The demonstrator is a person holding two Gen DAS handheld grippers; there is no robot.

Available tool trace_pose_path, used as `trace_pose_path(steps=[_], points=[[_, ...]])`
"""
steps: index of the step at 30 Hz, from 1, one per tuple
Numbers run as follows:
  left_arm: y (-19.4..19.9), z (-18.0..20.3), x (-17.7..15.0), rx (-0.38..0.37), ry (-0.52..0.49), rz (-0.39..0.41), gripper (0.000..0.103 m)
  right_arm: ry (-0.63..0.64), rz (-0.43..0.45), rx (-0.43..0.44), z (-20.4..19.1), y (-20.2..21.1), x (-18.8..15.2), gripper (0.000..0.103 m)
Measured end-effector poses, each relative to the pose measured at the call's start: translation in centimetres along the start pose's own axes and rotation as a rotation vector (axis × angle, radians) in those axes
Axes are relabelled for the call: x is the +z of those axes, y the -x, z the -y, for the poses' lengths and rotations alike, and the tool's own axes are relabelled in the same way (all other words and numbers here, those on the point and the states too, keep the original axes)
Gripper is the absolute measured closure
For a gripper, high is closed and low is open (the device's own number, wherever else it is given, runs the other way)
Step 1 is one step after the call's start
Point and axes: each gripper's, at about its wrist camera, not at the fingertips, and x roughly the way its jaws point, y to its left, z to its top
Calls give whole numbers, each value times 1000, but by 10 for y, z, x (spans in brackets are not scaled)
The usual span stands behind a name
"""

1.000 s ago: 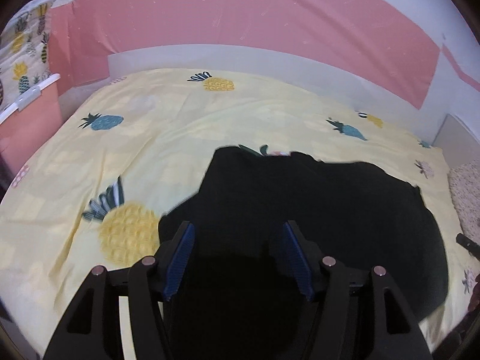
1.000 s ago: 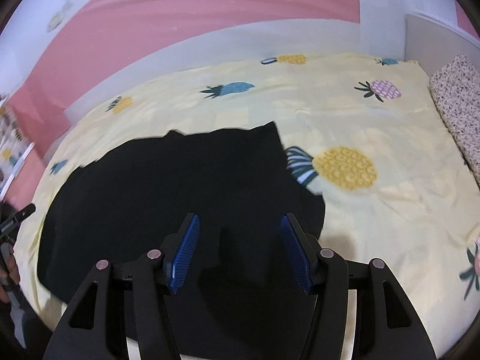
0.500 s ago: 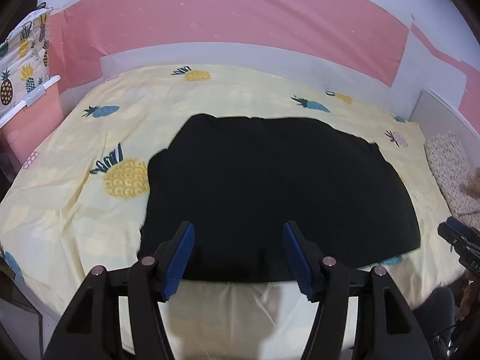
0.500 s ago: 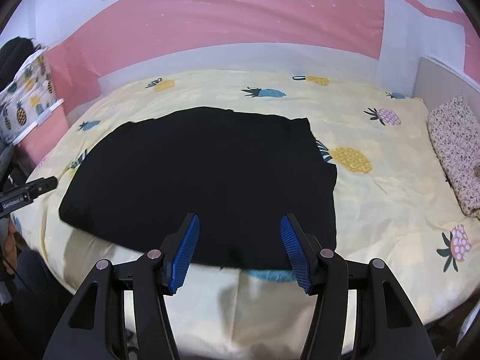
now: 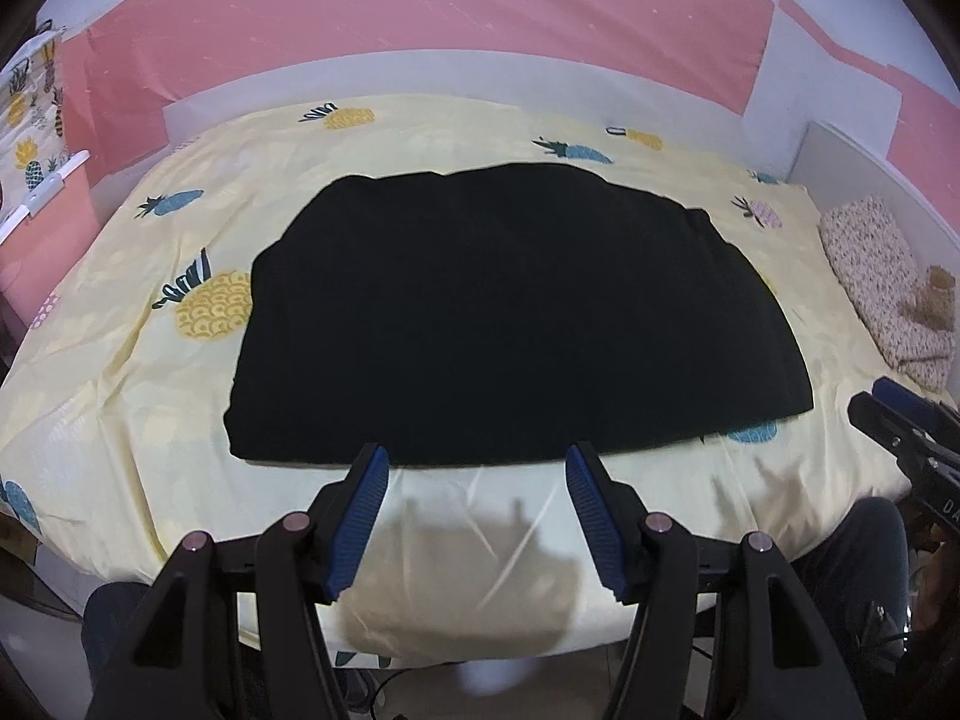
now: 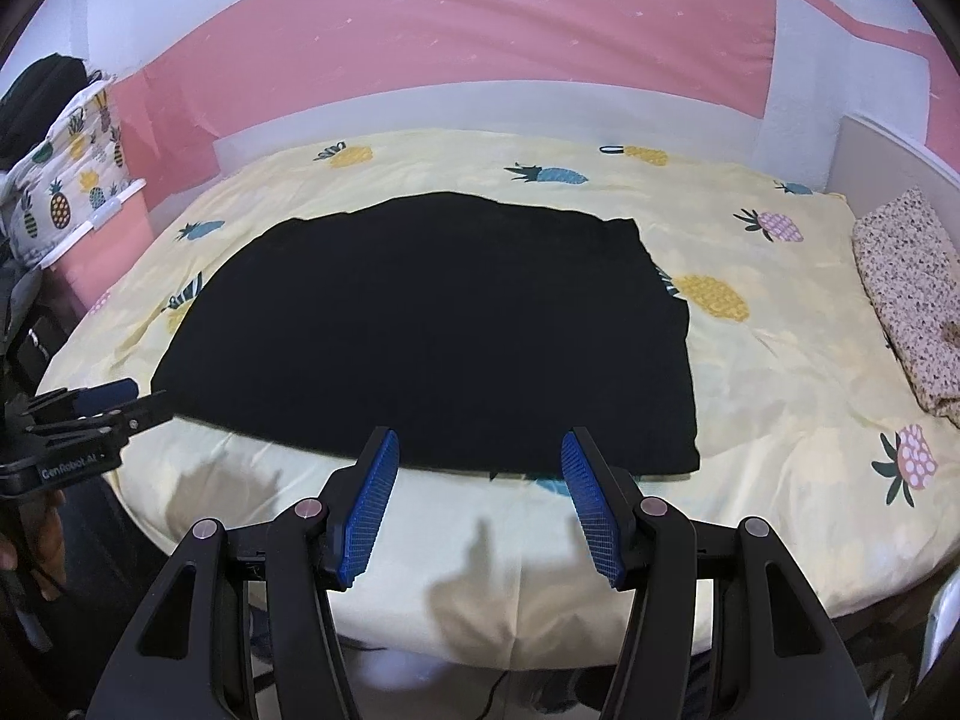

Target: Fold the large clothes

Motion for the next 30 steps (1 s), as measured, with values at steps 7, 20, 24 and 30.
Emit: trace_pose_path(steps=[7, 20, 24, 30], points=[[-3, 6, -3, -1, -1, -18, 39, 1, -21, 5, -5, -3, -6, 46], [-9, 8, -5, 11, 11, -47, 39, 5, -60, 21, -12, -10, -9, 46], [-10, 11, -6, 20, 5, -52, 39, 2, -67, 24, -13, -11, -10, 46], [-10, 12, -6, 26, 5, -51, 39, 0, -74, 28, -13, -13, -10, 46]])
